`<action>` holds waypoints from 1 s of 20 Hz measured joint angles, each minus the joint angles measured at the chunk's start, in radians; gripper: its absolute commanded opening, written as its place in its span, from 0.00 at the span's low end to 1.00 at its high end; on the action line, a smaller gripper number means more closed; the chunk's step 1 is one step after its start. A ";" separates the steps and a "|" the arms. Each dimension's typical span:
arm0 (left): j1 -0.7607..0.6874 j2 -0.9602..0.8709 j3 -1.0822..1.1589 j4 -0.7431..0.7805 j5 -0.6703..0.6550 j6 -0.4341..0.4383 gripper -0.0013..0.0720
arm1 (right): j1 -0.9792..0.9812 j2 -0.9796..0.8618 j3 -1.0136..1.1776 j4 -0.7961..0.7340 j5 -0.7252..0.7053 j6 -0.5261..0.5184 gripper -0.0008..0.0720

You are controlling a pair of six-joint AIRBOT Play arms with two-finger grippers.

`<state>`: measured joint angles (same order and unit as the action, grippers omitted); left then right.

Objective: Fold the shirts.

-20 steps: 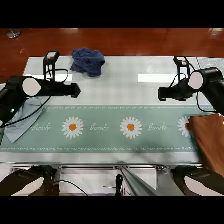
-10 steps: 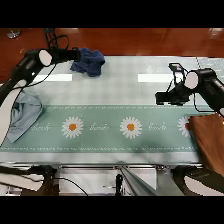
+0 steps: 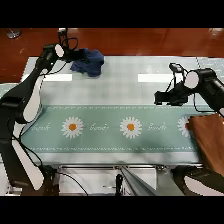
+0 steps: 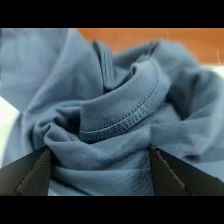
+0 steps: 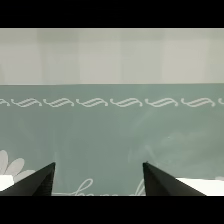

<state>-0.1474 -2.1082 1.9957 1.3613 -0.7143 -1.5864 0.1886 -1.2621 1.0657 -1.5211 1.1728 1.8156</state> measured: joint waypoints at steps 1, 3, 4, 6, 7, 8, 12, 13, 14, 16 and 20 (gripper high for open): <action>-0.001 -0.013 0.012 -0.005 -0.021 0.000 0.92 | 0.000 0.000 0.000 0.000 -0.001 0.001 0.88; -0.001 -0.029 0.025 -0.017 -0.062 -0.003 0.30 | 0.000 0.000 0.000 0.003 -0.003 0.003 0.88; -0.002 -0.032 0.029 -0.024 -0.094 -0.003 0.05 | 0.000 0.000 0.000 0.003 -0.004 0.003 0.88; -0.002 -0.032 0.035 -0.038 -0.151 -0.001 0.05 | 0.000 0.000 0.000 0.004 -0.004 0.003 0.88; -0.002 -0.027 0.036 -0.040 -0.185 -0.001 0.05 | 0.000 0.000 0.000 0.005 -0.004 0.003 0.88; -0.002 -0.018 0.036 -0.043 -0.222 -0.001 0.05 | 0.000 0.003 0.000 0.007 -0.003 0.002 0.88; -0.002 0.099 0.039 -0.047 -0.280 -0.001 0.05 | 0.000 0.036 0.000 0.019 0.003 -0.008 0.88; -0.005 0.146 0.039 -0.048 -0.281 0.000 0.05 | 0.000 0.053 0.000 0.019 0.012 -0.009 0.88; -0.011 0.204 0.039 -0.047 -0.281 0.001 0.05 | 0.000 0.072 0.000 0.020 0.022 -0.010 0.88; -0.030 0.330 0.039 -0.053 -0.257 0.012 0.05 | 0.000 0.124 0.000 0.020 0.041 -0.012 0.88; -0.070 0.561 0.039 -0.055 -0.220 0.020 0.05 | 0.000 0.262 0.000 0.020 0.063 -0.011 0.88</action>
<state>-0.2173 -1.5471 2.0346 1.3060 -0.9340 -1.5661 0.1886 -1.0000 1.0657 -1.5009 1.2358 1.8046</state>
